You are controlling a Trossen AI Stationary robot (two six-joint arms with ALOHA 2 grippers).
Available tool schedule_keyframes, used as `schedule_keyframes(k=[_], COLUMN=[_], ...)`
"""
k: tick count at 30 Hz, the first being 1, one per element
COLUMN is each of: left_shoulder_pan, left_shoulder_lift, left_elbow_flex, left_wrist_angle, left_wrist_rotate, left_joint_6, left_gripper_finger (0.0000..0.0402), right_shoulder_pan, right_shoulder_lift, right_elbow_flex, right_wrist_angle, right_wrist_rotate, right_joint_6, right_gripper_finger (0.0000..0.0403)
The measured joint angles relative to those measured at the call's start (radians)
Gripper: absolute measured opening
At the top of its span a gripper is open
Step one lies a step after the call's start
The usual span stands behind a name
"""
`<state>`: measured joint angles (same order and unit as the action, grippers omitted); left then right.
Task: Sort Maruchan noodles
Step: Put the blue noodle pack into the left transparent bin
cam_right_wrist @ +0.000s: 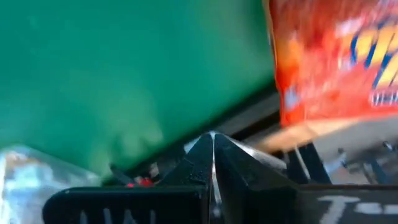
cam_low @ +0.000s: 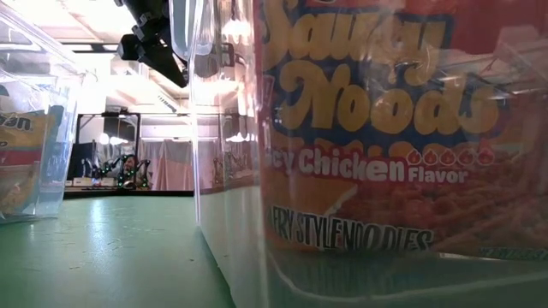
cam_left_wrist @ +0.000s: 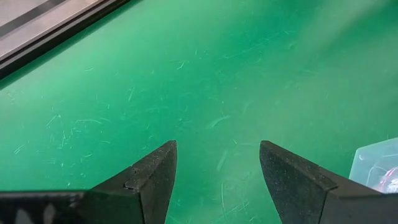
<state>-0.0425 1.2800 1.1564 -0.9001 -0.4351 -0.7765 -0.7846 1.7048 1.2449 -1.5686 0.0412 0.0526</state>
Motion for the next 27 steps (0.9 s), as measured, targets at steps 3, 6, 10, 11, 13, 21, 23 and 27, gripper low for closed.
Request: schedule_keyframes(k=[3,6,10,11,13,21,23,27], left_shoulder_pan=[0.0,0.0,0.0,0.0,0.0,0.0,0.0,0.0], left_shoulder_lift=[0.0,0.0,-0.001,-0.001,-0.001,-0.001,-0.001,-0.001], left_elbow_flex=[0.0,0.0,0.0,0.0,0.0,0.0,0.0,0.0], left_wrist_angle=[0.0,0.0,0.0,0.001,0.001,0.001,0.001,0.001], left_wrist_rotate=[0.0,0.0,0.0,0.0,0.0,-0.012,-0.012,-0.012], left_joint_6=[0.0,0.0,0.0,0.0,-0.002,-0.01,-0.012,-0.03], left_gripper_finger=[0.0213,0.0213,0.0213,0.0213,0.0213,0.0213,0.0213,0.0213], right_shoulder_pan=[-0.005,-0.003,-0.004,-0.004,-0.002,0.006,0.007,-0.018], right_shoulder_lift=[-0.025,-0.072,-0.152,-0.172,-0.2,-0.144,-0.112,-0.055], right_elbow_flex=[-0.007,0.036,0.093,0.098,0.097,0.072,0.072,0.072], right_wrist_angle=[0.01,0.06,0.281,0.357,0.495,1.049,1.197,1.458], right_wrist_rotate=[0.012,-0.021,-0.203,-0.257,-0.319,-0.373,-0.379,-0.372], right_joint_6=[-0.016,-0.009,0.008,0.017,0.06,0.062,0.057,0.061], right_gripper_finger=[0.0008,0.0008,0.0009,0.0008,0.0008,0.0008,0.0008,0.0008])
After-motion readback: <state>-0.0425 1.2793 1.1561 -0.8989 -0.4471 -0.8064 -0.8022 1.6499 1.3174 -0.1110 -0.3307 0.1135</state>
